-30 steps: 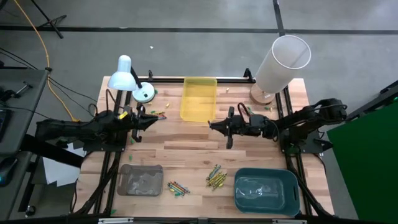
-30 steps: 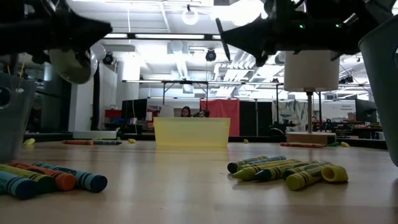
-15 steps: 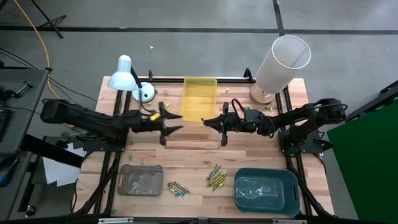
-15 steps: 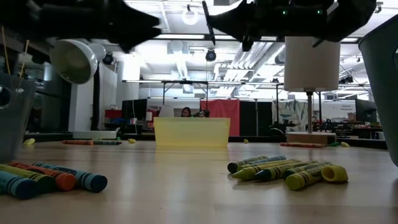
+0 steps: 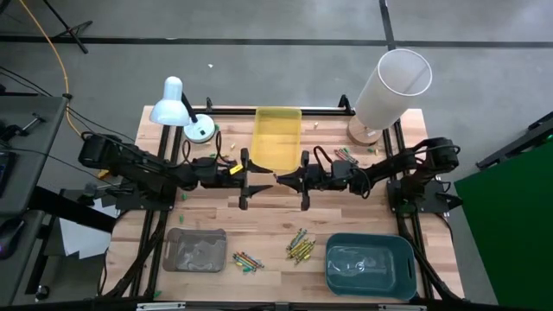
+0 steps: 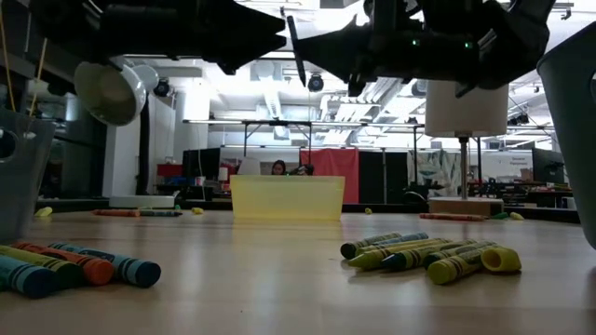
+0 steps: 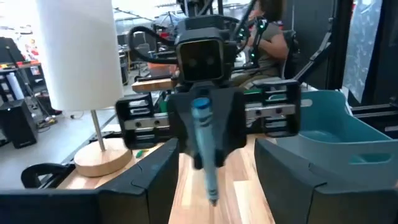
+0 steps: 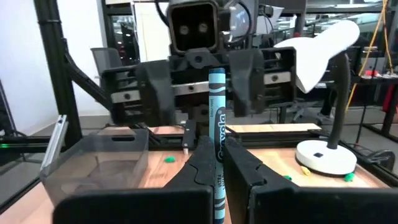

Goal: Sort crayons
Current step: Put the blue crayon into the black bin

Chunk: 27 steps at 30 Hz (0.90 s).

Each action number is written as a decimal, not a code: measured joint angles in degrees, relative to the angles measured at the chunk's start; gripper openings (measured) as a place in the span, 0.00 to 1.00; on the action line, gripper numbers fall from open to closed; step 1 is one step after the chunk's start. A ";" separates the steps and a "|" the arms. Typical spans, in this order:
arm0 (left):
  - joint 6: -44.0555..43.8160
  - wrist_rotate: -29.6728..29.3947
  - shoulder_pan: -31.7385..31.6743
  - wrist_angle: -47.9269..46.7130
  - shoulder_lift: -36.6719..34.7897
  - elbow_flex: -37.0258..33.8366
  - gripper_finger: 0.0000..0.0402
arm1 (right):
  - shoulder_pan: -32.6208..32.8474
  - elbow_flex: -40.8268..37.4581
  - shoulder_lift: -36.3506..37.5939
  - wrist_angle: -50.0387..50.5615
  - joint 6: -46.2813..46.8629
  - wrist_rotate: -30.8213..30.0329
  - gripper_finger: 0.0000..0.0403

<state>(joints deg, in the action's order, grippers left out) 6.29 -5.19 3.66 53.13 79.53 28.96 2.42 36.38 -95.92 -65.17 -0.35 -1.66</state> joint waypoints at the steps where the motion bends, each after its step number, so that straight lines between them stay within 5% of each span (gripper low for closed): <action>1: -0.09 -0.05 0.00 0.25 -0.10 0.00 0.49 | 0.29 0.00 0.00 -0.04 -0.38 0.05 0.00; 13: -3.20 0.44 0.03 0.48 0.08 0.01 0.49 | 1.00 8.62 -3.00 12.79 -3.29 -0.04 0.00; 27: -1.65 0.57 1.03 -5.93 -4.69 0.01 0.46 | 1.13 9.60 -3.13 11.96 -5.74 -6.31 0.00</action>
<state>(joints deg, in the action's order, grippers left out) 4.64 -4.62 4.69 47.20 74.85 28.97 3.55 45.98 -99.04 -53.21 -6.09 -7.97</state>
